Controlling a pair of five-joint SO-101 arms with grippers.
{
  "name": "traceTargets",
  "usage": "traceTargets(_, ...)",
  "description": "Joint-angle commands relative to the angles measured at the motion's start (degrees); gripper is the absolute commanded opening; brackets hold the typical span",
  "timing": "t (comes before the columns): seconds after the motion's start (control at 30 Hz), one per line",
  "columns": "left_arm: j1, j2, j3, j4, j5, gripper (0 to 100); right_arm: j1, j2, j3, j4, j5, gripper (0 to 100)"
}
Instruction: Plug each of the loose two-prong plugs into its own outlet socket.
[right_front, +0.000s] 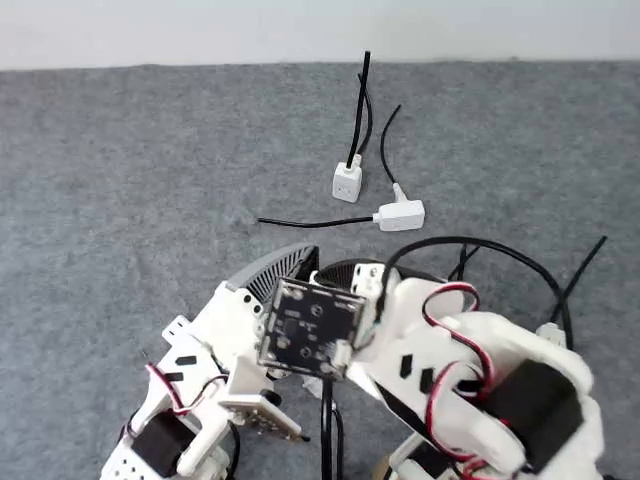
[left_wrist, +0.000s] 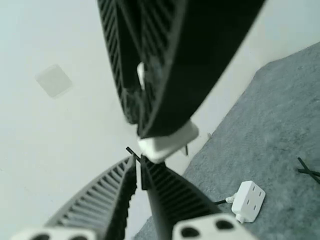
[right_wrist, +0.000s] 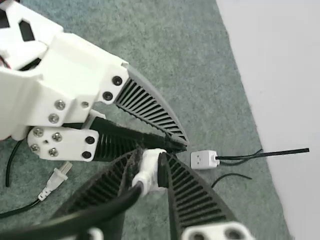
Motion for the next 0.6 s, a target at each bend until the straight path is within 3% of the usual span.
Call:
traceTargets(0.0,0.26,-0.97,0.40,-1.93,0.79,1,0.13,-0.48,-0.18,-0.31,-0.79,0.9)
traceTargets(0.13,-0.62,-0.97,3.21,-5.45,0.53,1,1.19,-0.40,-0.18,-2.24,-0.88,0.9)
traceTargets(0.27,-4.48,-0.88,6.99,-13.45,0.79,1,8.40,0.04,-0.26,-6.46,-2.81,0.9)
traceTargets(0.57,-7.74,-0.88,6.11,-14.07,3.87,1,19.21,0.13,-2.20,-8.22,-5.19,0.9)
